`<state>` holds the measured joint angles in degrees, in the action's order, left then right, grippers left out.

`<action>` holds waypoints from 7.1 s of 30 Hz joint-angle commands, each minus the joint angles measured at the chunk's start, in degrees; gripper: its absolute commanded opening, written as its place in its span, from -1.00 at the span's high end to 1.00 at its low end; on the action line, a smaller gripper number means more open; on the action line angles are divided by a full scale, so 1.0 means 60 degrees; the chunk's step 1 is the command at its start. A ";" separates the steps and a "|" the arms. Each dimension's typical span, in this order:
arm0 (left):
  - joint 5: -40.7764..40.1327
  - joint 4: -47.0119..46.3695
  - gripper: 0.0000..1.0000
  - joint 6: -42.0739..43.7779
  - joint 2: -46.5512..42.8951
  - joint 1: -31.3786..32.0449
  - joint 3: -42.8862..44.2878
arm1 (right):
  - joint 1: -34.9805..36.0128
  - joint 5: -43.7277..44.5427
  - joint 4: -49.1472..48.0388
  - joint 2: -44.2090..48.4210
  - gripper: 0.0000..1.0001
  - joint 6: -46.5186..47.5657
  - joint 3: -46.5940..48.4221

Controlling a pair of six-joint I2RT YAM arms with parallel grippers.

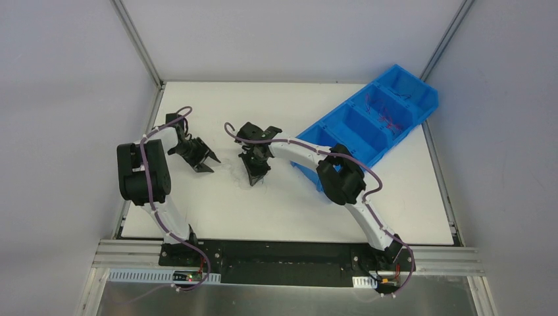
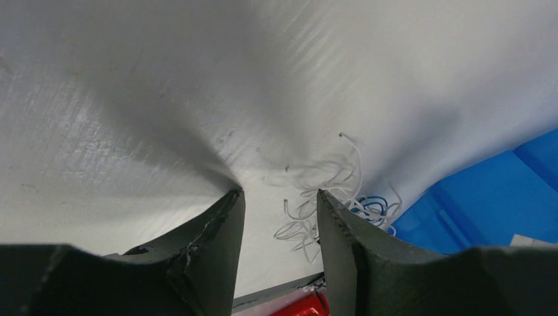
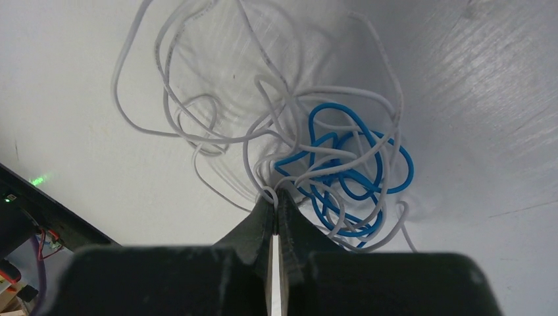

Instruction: Untangle the cables

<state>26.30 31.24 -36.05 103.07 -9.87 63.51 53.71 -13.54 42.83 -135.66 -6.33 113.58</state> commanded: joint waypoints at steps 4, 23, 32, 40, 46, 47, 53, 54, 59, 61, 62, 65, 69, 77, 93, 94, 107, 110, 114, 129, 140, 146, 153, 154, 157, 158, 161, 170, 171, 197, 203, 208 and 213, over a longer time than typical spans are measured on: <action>0.0950 -0.1303 0.15 -0.0395 0.0453 -0.0074 -0.0738 | 0.0086 0.0757 0.1204 -0.0443 1.00 0.0403 -0.0751; 0.1513 -0.1884 1.00 -0.1407 -0.0750 -0.0252 0.0024 | 0.0012 0.1061 0.1171 -0.0110 1.00 0.0483 -0.1841; 0.1622 -0.1838 1.00 -0.2987 -0.2010 -0.1050 0.2498 | 0.0005 0.1210 0.0906 0.0350 1.00 0.0595 -0.3060; 0.2167 -0.4059 1.00 -0.5373 -0.2352 -0.1909 0.2458 | -0.0004 0.1246 0.0886 0.0535 1.00 0.0633 -0.3696; 0.1812 -1.0971 1.00 -1.0720 -0.1639 -0.2240 0.0664 | -0.0004 0.1214 0.0882 0.0812 1.00 0.0702 -0.4332; 0.1862 -1.0822 1.00 -1.0486 -0.1539 -0.2217 0.1048 | -0.0017 0.1193 0.0855 0.0858 1.00 0.0707 -0.4434; 0.1917 -0.8939 1.00 -0.9275 -0.1965 -0.2115 0.2295 | -0.0120 0.1033 0.0675 0.1145 1.00 0.0723 -0.5111; 0.1865 -0.9043 1.00 -0.9371 -0.2001 -0.2139 0.2256 | -0.0156 0.0985 0.0606 0.1204 1.00 0.0711 -0.5301; 0.1580 -0.9508 1.00 -1.0096 -0.1925 -0.1964 0.2542 | -0.0231 0.0990 0.0318 0.1581 1.00 0.0732 -0.6288; 0.1501 -0.9498 1.00 -1.0182 -0.2002 -0.1799 0.2702 | -0.0269 0.0850 0.0183 0.1757 1.00 0.0637 -0.6570; 0.1502 -0.9433 1.00 -1.0197 -0.2051 -0.1719 0.2817 | -0.0283 0.0819 0.0181 0.1798 1.00 0.0623 -0.6620; 0.1513 -0.9076 1.00 -1.0098 -0.2280 -0.1369 0.3180 | -0.0307 0.0821 0.0246 0.1875 1.00 0.0650 -0.6592; 0.1684 -0.7856 1.00 -0.9293 -0.2709 -0.0724 0.3524 | -0.0323 0.0497 0.0452 0.2392 0.51 0.0850 -0.5989; 0.1980 -0.6599 1.00 -0.8315 -0.3636 0.0016 0.2352 | -0.0420 -0.0171 0.1228 0.4305 -0.28 0.0880 -0.2296; 0.2130 -0.5576 1.00 -0.7893 -0.4197 0.0578 0.2570 | -0.0718 0.0926 -0.1534 0.3639 -0.43 0.0604 0.0374; 0.2139 -0.5574 1.00 -0.7957 -0.4192 0.0601 0.2570 | -0.0789 0.0781 -0.1538 0.3396 -0.44 0.0553 0.0675; 0.2131 -0.5281 1.00 -0.9189 -0.4303 0.1293 0.2601 | -0.1136 -0.0230 -0.2984 0.1391 -0.47 0.1743 0.2455; 0.2141 -0.5011 1.00 -0.9196 -0.4274 0.1317 0.2751 | -0.1116 -0.0617 -0.3154 0.1140 -0.44 0.1817 0.2618; 0.2177 -0.4924 1.00 -0.9207 -0.4200 0.1392 0.2955 | -0.1047 -0.0847 -0.3302 0.0921 0.16 0.1792 0.2633; 0.1683 -0.1820 -0.16 -0.3690 -0.3845 0.0529 0.3303 | -0.1182 -0.3027 -0.4281 0.3847 1.00 -0.0098 -0.0074; 0.3570 -0.1640 -0.46 0.1985 -0.5625 0.0572 0.0210 | -0.1934 -0.4432 -0.3660 0.3548 1.00 -0.1397 0.0697; 0.3045 -0.1794 -0.31 0.2491 -0.6088 0.1004 -0.0534 | -0.2066 -0.4922 -0.4089 0.3490 1.00 -0.2121 0.0656; 0.1895 -0.1990 -0.23 0.2848 -0.5697 0.1131 -0.0065 | -0.2052 -0.5099 -0.4144 0.3495 1.00 -0.2392 0.0662; 0.1852 -0.2011 -0.26 0.2959 -0.5611 0.1170 0.0043 | -0.2053 -0.5141 -0.4142 0.3493 1.00 -0.2434 0.0687; 0.1919 -0.2073 -0.34 0.3418 -0.5370 0.1304 0.0191 | -0.2049 -0.5284 -0.4040 0.3478 1.00 -0.2529 0.0856; 0.2038 -0.2096 -0.37 0.3607 -0.5327 0.1349 0.0204 | -0.2040 -0.5301 -0.3999 0.3478 1.00 -0.2543 0.0924; 0.2358 -0.2290 -0.40 0.3918 -0.5208 0.1463 0.0163 | -0.2009 -0.5372 -0.3930 0.3430 1.00 -0.2706 0.1134; 0.2726 -0.2671 -0.40 0.3822 -0.5330 0.1488 0.0050 | -0.1939 -0.5232 -0.3335 0.3199 1.00 -0.2518 0.1729; 0.2776 -0.2673 -0.39 0.3831 -0.5362 0.1482 0.0063 | -0.1954 -0.5240 -0.3321 0.3200 1.00 -0.2519 0.1738; -0.0115 -0.3321 1.00 0.0246 -0.2669 -0.0009 -0.1680 | -0.2729 -0.4626 -0.3494 0.5215 1.00 -0.3421 0.3482; -0.0926 -0.2480 1.00 0.0211 -0.1953 -0.0341 -0.1812 | -0.3637 -0.4266 -0.3687 0.6319 1.00 -0.3667 0.3454; -0.1395 -0.1972 1.00 0.0256 -0.1632 -0.0533 -0.1752 | -0.4514 -0.4236 -0.4027 0.6869 1.00 -0.4042 0.3574; -0.0522 -0.1847 1.00 0.0769 -0.1527 -0.0775 -0.1517 | -0.5259 -0.4493 -0.4363 0.7113 1.00 -0.4478 0.3473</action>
<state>20.16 17.96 -33.65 93.32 -13.45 52.05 24.29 -39.51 19.68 -93.80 -29.89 134.10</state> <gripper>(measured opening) 0.011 0.009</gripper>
